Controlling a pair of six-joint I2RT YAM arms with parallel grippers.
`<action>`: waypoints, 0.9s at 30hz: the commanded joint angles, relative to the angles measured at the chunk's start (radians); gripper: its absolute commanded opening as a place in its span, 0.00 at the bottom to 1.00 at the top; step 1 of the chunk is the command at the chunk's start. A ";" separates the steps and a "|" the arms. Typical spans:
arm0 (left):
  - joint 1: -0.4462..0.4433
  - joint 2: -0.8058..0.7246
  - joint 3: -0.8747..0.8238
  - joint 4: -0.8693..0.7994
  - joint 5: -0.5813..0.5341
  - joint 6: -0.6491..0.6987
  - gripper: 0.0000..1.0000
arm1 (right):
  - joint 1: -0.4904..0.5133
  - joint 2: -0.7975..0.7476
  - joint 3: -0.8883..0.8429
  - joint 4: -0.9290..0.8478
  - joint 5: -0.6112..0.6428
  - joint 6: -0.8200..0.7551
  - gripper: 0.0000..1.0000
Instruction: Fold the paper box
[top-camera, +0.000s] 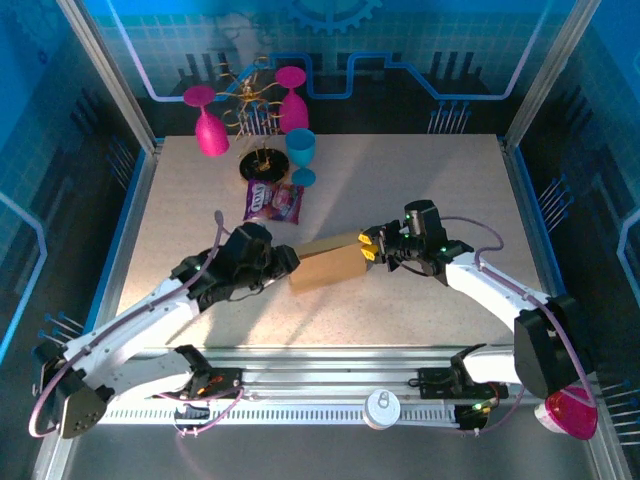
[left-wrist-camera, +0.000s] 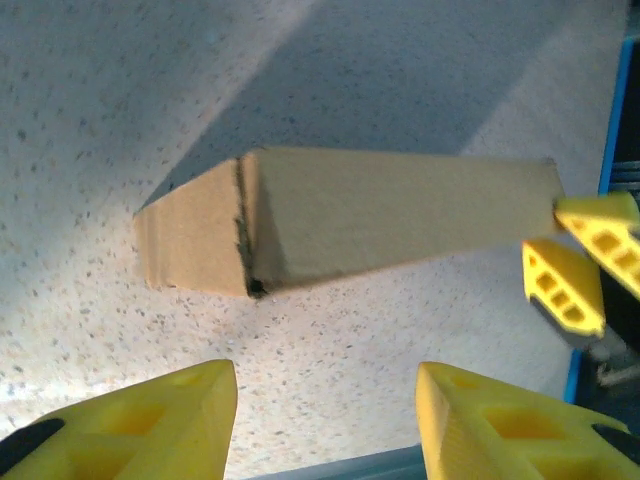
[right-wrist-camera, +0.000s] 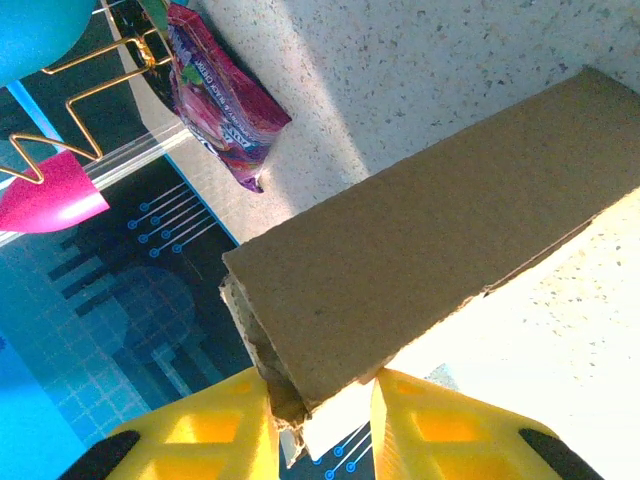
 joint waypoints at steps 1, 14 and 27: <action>0.070 0.041 0.040 -0.071 0.180 -0.251 0.52 | -0.019 0.006 -0.031 -0.058 0.012 -0.013 0.26; 0.103 0.027 -0.064 0.115 0.193 -0.645 0.54 | -0.031 0.009 -0.039 -0.046 -0.006 -0.018 0.23; 0.112 0.000 -0.197 0.347 0.089 -0.739 0.47 | -0.040 0.010 -0.038 -0.056 -0.021 -0.028 0.21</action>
